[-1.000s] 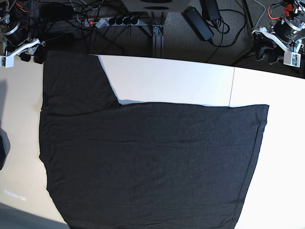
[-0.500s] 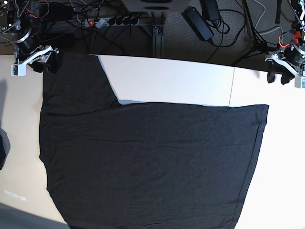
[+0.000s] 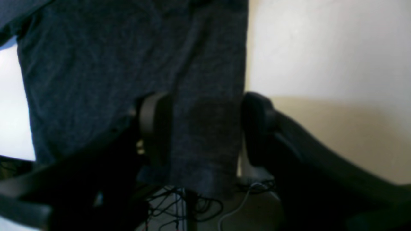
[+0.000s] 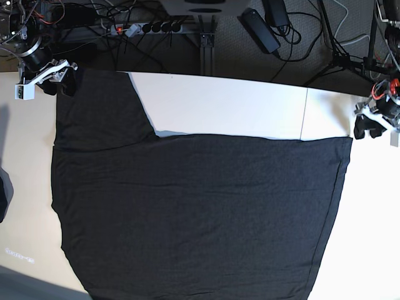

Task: Fold the T-shirt properly
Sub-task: 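Reach both grippers to the shirt's shoulder corners and grasp them, then lift the shoulder edge with both grippers and pull it over the shirt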

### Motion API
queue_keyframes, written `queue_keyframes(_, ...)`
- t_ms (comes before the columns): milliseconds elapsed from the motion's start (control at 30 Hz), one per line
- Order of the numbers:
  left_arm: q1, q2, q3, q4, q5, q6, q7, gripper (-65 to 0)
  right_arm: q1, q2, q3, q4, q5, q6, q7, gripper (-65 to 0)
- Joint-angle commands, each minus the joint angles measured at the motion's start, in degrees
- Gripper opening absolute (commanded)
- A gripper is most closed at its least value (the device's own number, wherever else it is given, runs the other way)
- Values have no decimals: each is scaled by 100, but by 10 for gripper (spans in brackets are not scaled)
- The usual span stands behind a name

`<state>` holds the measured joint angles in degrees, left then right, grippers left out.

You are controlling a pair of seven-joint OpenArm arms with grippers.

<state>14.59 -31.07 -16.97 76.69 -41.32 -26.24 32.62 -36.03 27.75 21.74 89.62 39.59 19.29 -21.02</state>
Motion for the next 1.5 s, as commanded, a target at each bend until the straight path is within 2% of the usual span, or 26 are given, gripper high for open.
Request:
queue_keyframes(0, -37, -83, 22, -37, -24, -68, 83, -259, -50, 61, 2, 24, -22, 153, -170, -294)
queue_keyframes(100, -229, -81, 195, -157, -133, -212, 125, -259, -48, 63, 0, 24, -57, 153, -164, -294)
queue_keyframes(333, -409, -13, 588, -170, -122, -212, 216, -259, -50, 63, 0, 24, -166, 153, -153, -294)
queue_keyframes(467, -411, 160, 752, -170, -85, -212, 278, -259, -50, 63, 0, 26, -162, 153, -153, -294)
queue_keyframes(667, -411, 411, 809, -170, 22, -214, 275, -259, -50, 63, 0, 26, -118, 153, -153, -294)
queue_keyframes(967, -411, 455, 809, -170, 20, -212, 120, -267, -50, 63, 0, 28, -55, 153, -149, -294)
queue_keyframes(1033, -413, 455, 807, -170, 20, -214, 39, -339, -50, 61, 0, 28, -55, 153, -83, -294)
queue_keyframes(1233, -426, 457, 807, -170, 24, -216, -286, -627, -48, 63, 0, 31, -57, 153, 212, -295)
queue_keyframes(1267, -426, 457, 807, -170, 24, -219, -286, -650, -50, 63, 0, 35, -57, 153, 214, -297)
queue_keyframes(1333, -426, 457, 807, -170, 24, -378, -284, -650, -48, 61, 0, 44, -59, 153, 216, -306)
queue_keyframes(1367, -426, 457, 807, -170, 24, -507, -284, -650, -48, 61, 0, 48, -59, 153, 216, -355)
queue_keyframes(1467, -426, 457, 807, -170, 24, -756, -284, -650, -50, 61, 0, 50, -59, 151, 214, -572)
